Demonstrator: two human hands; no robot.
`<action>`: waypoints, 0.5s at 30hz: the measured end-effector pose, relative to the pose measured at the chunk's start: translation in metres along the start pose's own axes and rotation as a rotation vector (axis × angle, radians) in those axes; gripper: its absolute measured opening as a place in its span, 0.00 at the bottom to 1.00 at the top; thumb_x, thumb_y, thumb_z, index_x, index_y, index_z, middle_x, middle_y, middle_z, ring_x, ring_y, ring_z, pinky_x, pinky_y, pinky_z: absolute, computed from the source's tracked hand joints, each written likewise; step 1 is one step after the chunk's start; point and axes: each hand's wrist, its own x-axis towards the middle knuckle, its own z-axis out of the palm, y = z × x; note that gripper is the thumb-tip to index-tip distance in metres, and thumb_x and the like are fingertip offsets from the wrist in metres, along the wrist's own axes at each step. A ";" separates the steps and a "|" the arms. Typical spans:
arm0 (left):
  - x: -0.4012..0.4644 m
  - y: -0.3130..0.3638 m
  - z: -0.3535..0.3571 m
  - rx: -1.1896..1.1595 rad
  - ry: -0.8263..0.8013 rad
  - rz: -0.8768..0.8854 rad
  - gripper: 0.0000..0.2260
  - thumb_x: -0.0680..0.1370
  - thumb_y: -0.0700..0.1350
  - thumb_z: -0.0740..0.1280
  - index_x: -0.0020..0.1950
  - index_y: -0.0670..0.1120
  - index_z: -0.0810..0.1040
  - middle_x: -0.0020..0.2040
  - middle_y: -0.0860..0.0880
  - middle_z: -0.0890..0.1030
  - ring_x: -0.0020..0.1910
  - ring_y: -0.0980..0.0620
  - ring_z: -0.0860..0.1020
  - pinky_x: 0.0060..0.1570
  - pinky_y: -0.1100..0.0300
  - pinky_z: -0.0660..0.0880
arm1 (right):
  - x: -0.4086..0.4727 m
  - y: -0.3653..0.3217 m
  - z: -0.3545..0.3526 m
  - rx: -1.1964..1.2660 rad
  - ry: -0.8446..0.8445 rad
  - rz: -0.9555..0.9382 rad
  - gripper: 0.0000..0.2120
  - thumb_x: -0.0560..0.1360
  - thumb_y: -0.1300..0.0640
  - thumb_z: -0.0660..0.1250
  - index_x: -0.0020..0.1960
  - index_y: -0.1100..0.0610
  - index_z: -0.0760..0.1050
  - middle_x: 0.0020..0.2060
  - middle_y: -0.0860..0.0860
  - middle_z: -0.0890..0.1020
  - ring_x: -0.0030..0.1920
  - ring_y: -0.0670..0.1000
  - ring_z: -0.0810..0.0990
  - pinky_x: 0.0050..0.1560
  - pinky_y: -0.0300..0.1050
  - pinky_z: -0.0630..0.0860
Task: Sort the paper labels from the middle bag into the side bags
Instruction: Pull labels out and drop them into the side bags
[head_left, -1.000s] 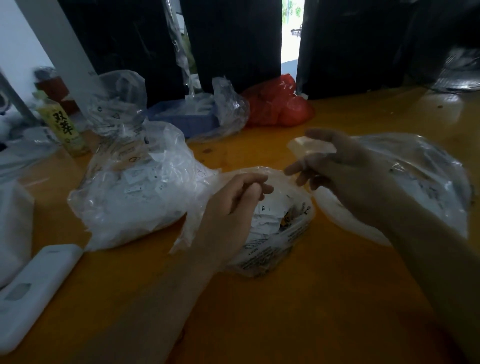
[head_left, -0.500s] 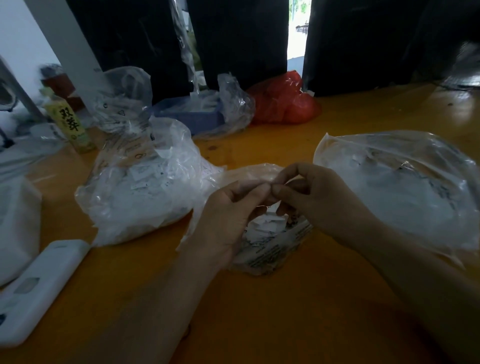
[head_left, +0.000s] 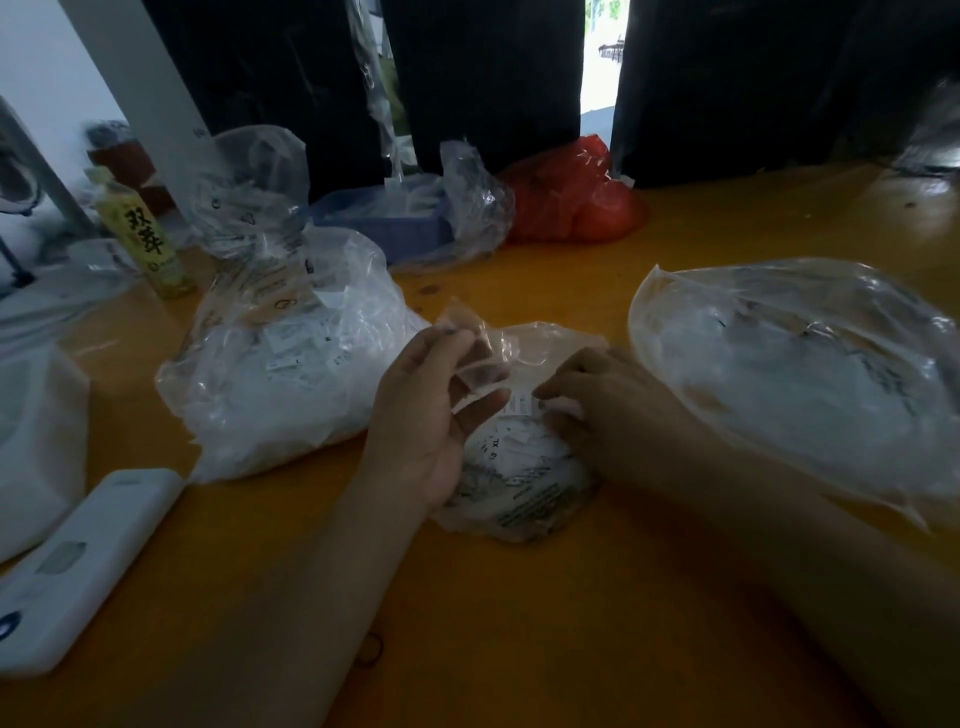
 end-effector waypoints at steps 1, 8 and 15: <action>0.000 0.000 0.000 0.027 -0.001 -0.007 0.08 0.82 0.45 0.69 0.45 0.49 0.85 0.45 0.49 0.87 0.43 0.54 0.86 0.32 0.61 0.80 | 0.000 -0.001 0.004 -0.059 -0.022 -0.004 0.19 0.80 0.44 0.63 0.70 0.45 0.73 0.66 0.49 0.71 0.67 0.51 0.66 0.65 0.49 0.68; 0.000 -0.006 0.000 0.087 -0.079 -0.042 0.02 0.82 0.39 0.69 0.51 0.45 0.80 0.54 0.46 0.88 0.51 0.49 0.88 0.32 0.65 0.79 | 0.002 -0.004 0.004 0.007 0.161 0.036 0.11 0.81 0.45 0.64 0.58 0.45 0.82 0.43 0.44 0.76 0.40 0.40 0.70 0.41 0.38 0.67; 0.003 -0.007 0.000 -0.144 -0.063 -0.072 0.06 0.82 0.37 0.68 0.57 0.36 0.78 0.53 0.36 0.87 0.52 0.43 0.88 0.46 0.63 0.83 | -0.006 -0.005 -0.017 0.333 0.352 0.188 0.12 0.80 0.45 0.66 0.49 0.49 0.85 0.36 0.41 0.85 0.35 0.41 0.83 0.41 0.42 0.82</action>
